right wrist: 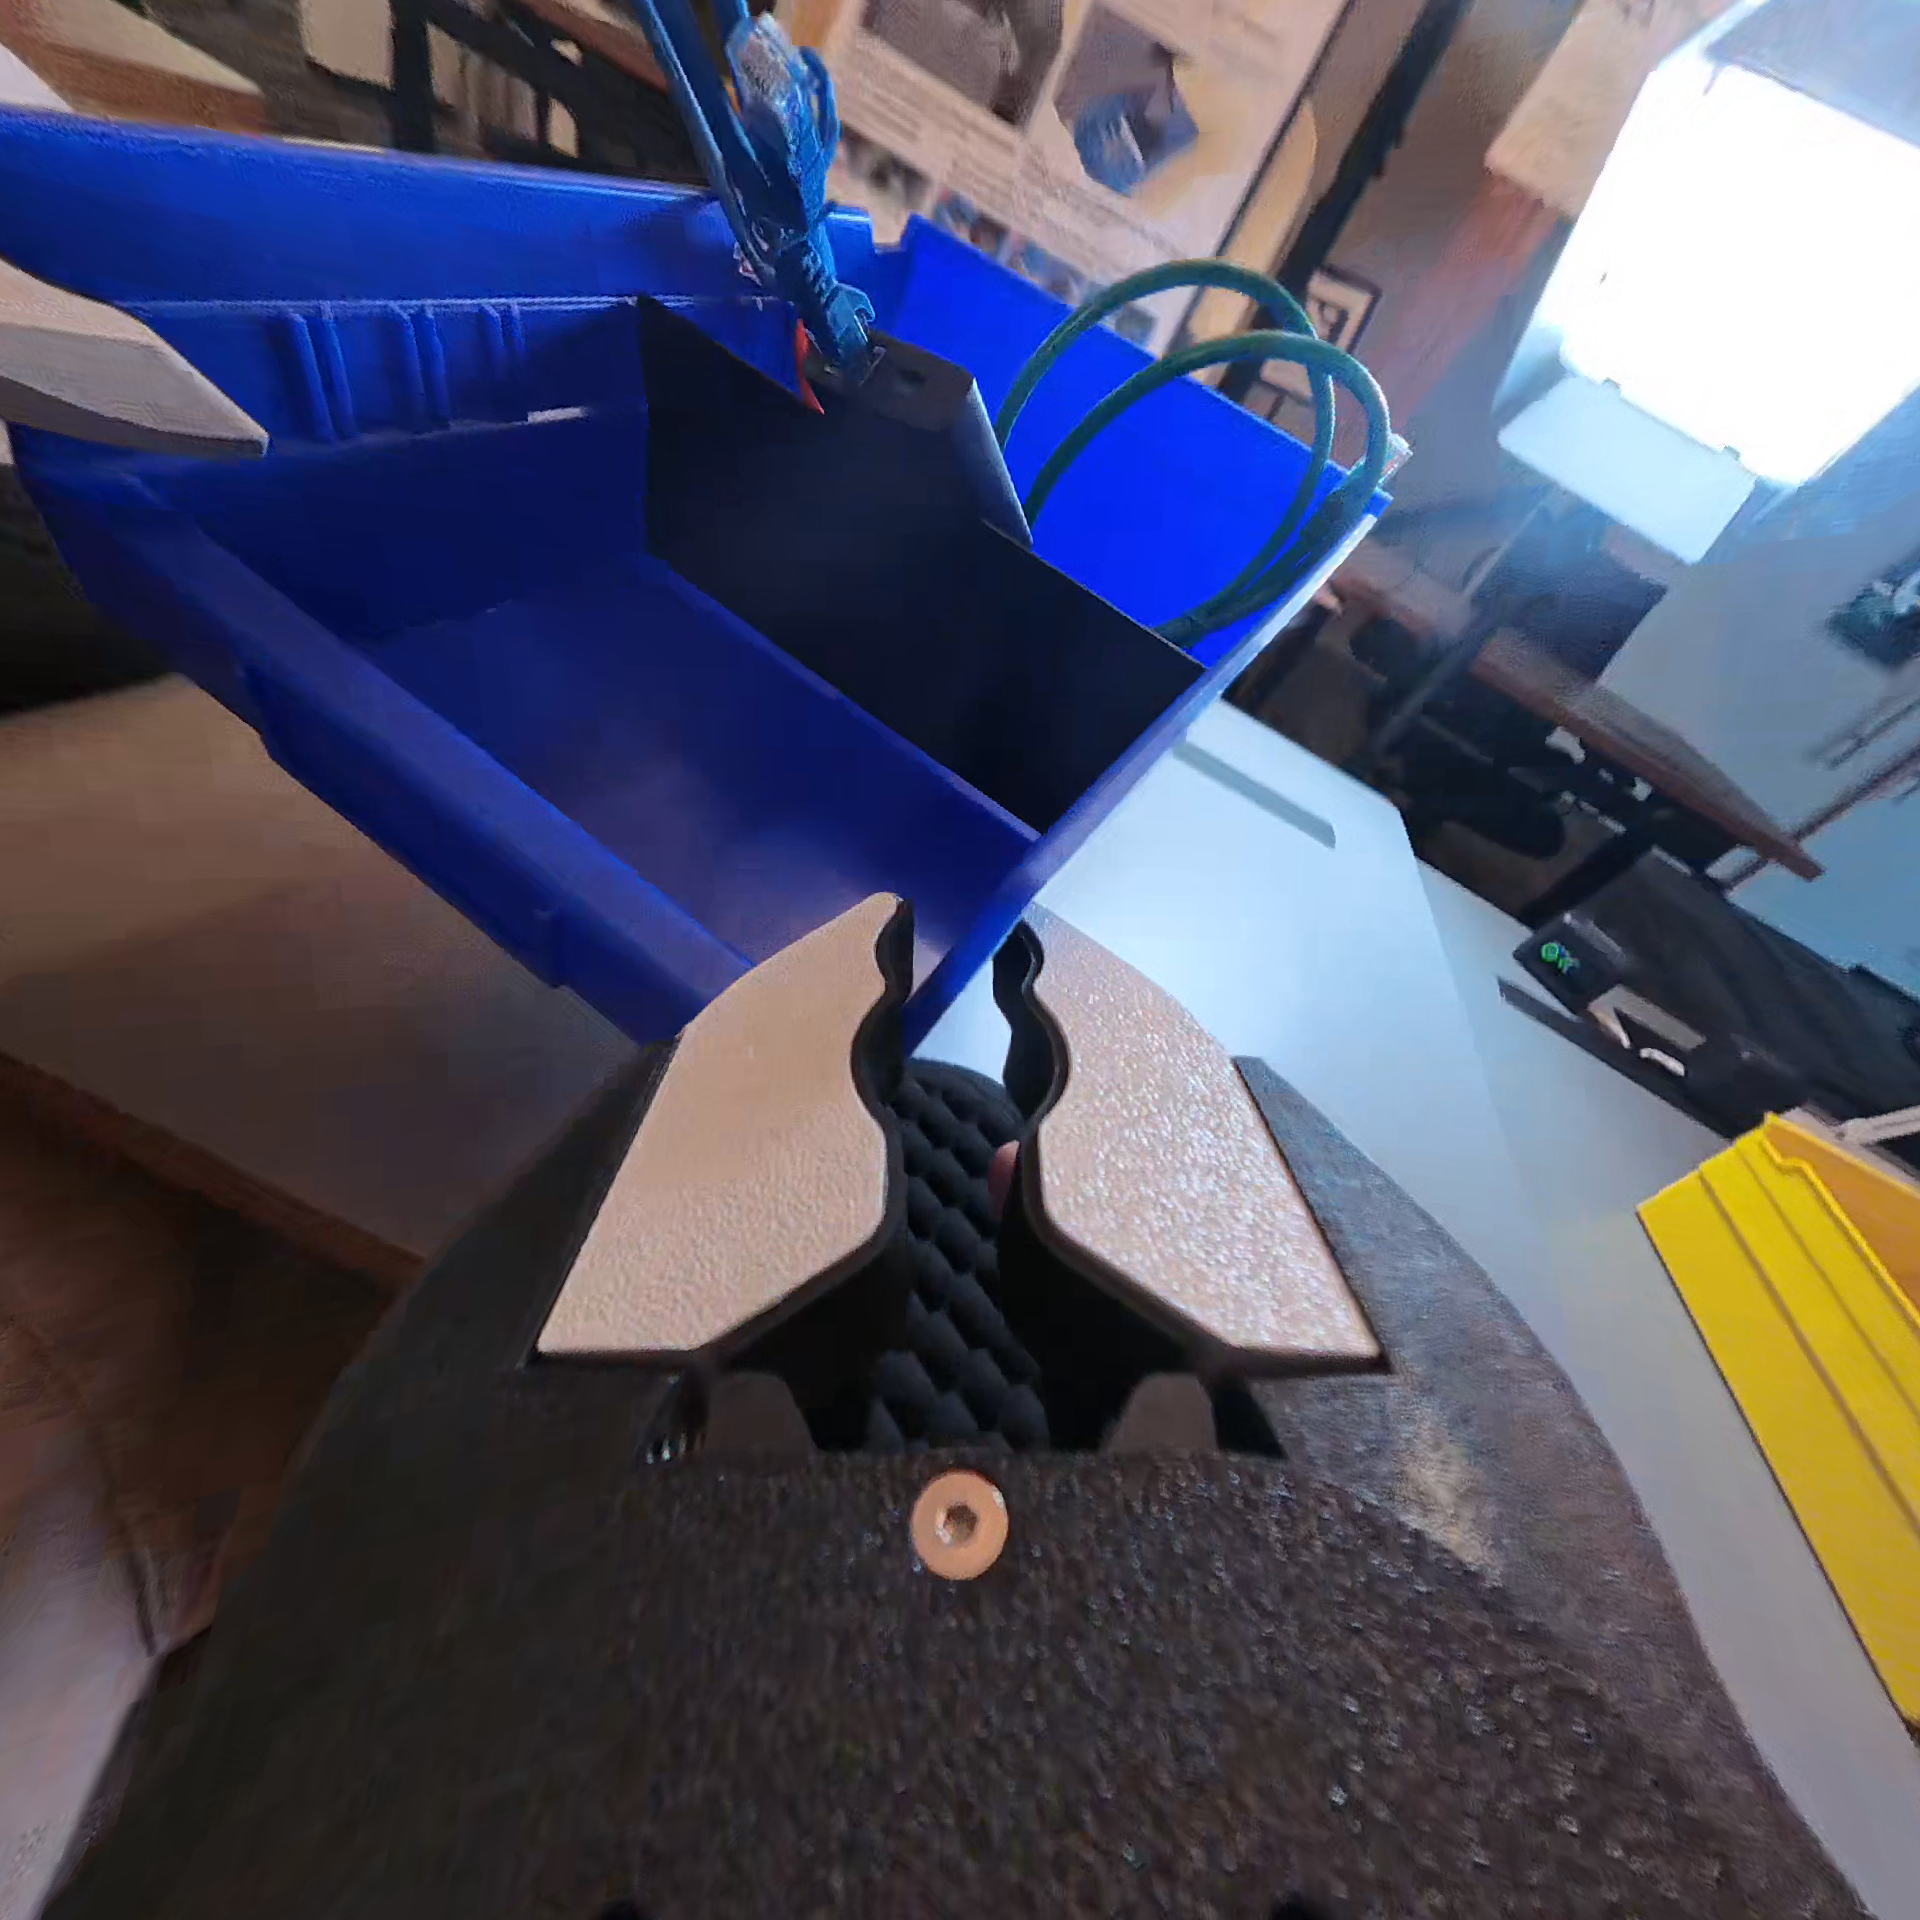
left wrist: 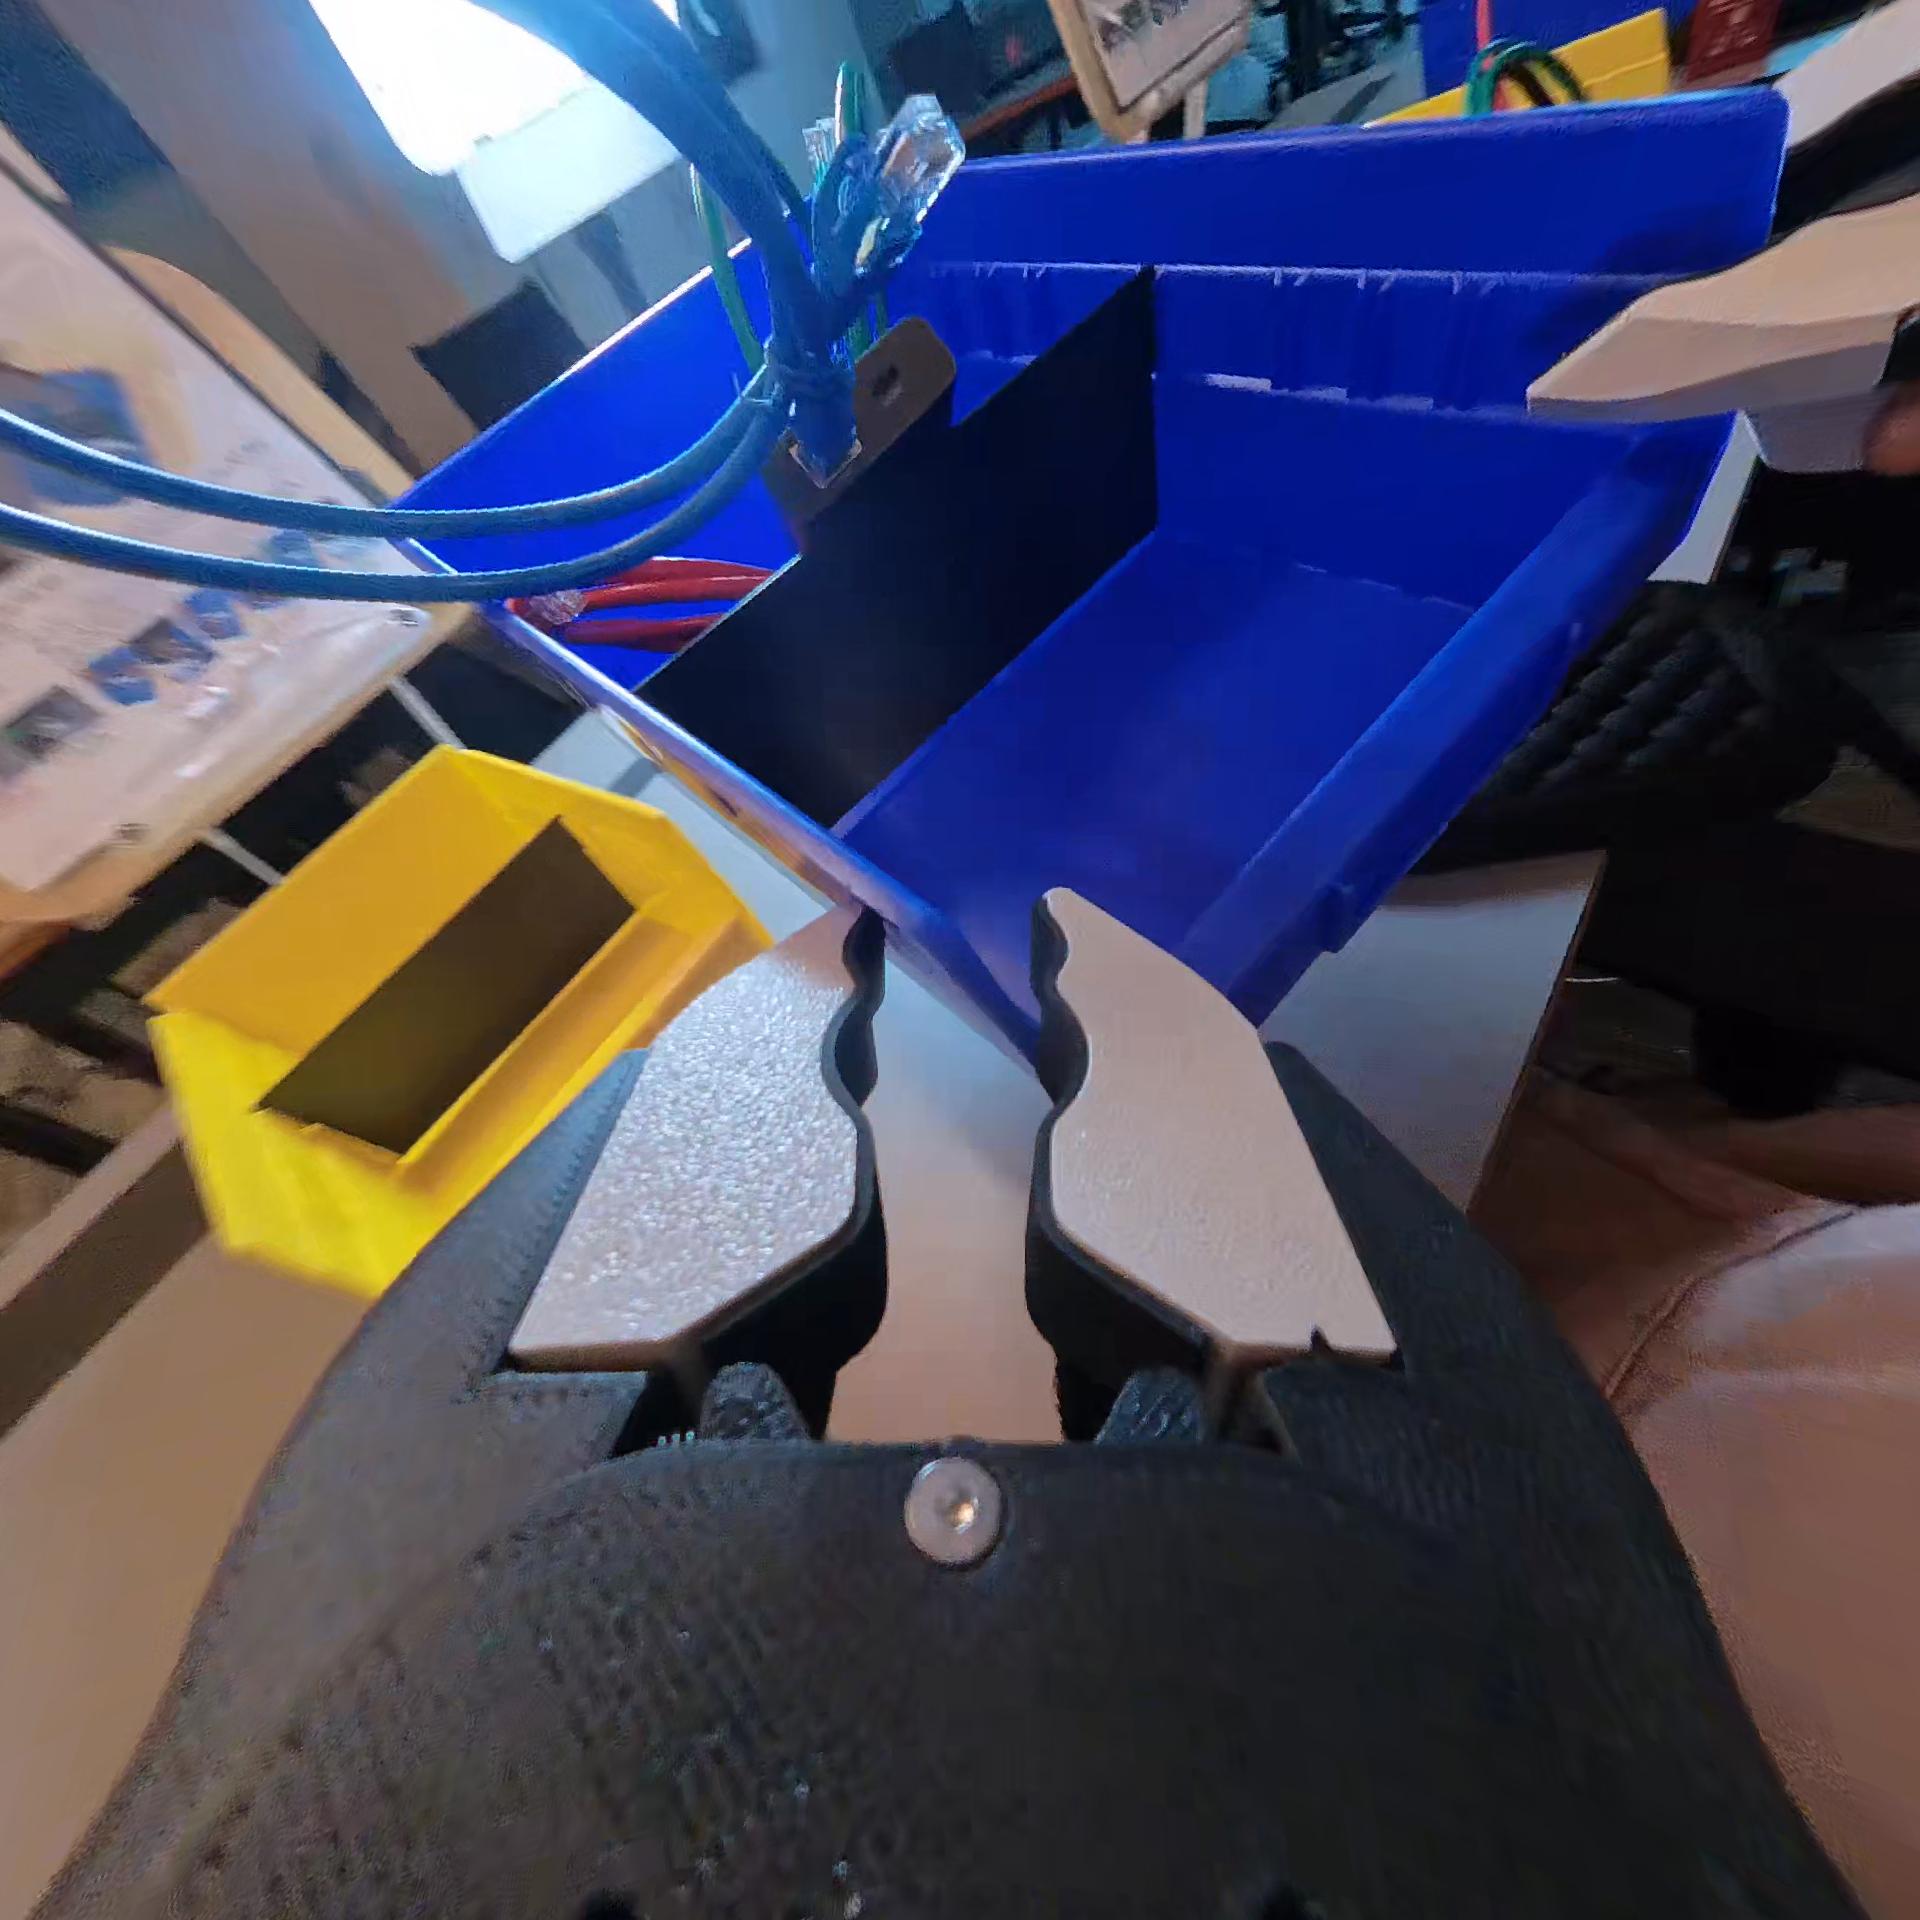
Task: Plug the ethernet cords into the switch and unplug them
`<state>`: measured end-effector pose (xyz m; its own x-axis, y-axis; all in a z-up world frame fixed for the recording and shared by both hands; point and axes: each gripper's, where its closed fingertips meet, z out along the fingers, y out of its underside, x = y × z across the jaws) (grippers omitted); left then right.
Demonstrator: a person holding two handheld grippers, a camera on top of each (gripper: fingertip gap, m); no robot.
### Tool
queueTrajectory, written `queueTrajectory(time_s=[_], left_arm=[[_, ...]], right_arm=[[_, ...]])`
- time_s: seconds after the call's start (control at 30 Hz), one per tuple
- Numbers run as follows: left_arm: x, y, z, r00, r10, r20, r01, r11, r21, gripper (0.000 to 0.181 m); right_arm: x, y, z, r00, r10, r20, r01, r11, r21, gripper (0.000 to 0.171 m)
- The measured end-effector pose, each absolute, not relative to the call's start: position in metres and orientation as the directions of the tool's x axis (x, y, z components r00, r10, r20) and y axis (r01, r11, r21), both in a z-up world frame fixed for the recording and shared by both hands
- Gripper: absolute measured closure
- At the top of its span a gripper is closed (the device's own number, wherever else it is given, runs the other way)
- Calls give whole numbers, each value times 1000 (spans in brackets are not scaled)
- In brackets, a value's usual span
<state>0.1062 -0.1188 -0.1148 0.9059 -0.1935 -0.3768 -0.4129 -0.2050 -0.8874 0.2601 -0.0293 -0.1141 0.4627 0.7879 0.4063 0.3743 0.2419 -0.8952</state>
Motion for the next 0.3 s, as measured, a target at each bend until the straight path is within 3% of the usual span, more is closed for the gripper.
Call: queueTrajectory(time_s=[0.17, 0.3], left_arm=[[82, -210, -94, 861, -37, -507, -502, -224, -835, 153], [35, -283, -83, 818, 67, -571, -519, -343, -783, 152]], right_arm=[[222, -94, -89, 353, 832, 429, 262, 353, -898, 157], [150, -142, -89, 176, 907, 382, 159, 357, -920, 156]])
